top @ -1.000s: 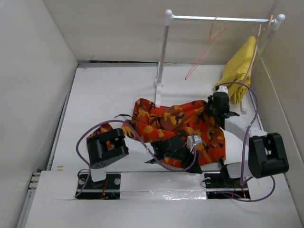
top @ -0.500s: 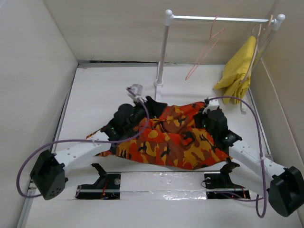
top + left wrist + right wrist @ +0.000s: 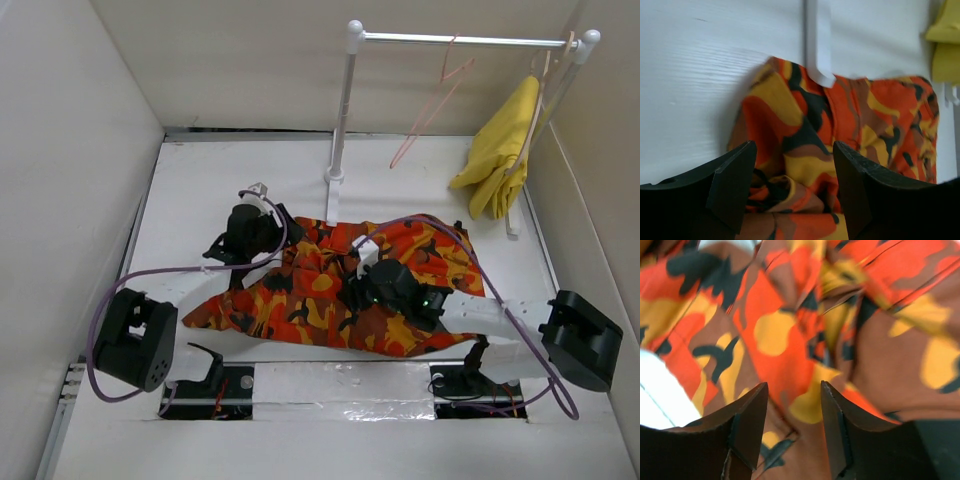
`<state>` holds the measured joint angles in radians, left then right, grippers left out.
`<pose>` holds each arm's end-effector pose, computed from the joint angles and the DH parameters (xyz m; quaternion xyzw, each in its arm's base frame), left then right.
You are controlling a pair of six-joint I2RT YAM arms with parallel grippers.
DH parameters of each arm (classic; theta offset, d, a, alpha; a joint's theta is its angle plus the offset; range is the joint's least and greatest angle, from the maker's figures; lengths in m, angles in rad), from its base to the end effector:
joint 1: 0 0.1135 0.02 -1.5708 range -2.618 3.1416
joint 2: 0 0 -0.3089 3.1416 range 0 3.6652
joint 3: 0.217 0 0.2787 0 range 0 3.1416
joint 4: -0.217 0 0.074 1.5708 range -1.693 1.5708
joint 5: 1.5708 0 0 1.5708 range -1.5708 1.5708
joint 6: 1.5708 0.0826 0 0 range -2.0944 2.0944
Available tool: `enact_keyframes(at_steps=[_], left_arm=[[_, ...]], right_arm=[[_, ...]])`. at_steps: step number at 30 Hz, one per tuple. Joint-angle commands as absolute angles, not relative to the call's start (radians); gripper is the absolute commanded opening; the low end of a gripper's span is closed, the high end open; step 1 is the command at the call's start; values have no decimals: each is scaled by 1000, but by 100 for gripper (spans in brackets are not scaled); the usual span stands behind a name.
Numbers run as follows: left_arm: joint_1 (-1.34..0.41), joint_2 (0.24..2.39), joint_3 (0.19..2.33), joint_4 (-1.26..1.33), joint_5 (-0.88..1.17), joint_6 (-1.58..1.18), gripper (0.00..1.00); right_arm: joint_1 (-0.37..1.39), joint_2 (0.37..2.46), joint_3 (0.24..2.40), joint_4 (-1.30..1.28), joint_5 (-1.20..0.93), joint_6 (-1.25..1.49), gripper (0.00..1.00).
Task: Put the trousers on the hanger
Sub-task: Flatten out the trousers at the center of the board.
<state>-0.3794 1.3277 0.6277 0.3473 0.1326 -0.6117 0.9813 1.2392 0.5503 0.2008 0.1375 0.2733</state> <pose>0.3106 -0.1356 0.2300 -0.0572 0.8173 -0.3192 0.4763 0.1791 0.2475 0.2058 -0.2632 0.8142 0.2541 0.4508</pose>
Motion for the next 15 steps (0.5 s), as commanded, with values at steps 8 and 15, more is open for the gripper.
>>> enact_keyframes(at_steps=[8, 15], left_arm=[[-457, 1446, 724, 342, 215, -508, 60], [-475, 1531, 796, 273, 120, -486, 45]], right_arm=[[1104, 1289, 477, 304, 170, 348, 54], [1135, 1275, 401, 308, 202, 399, 54]])
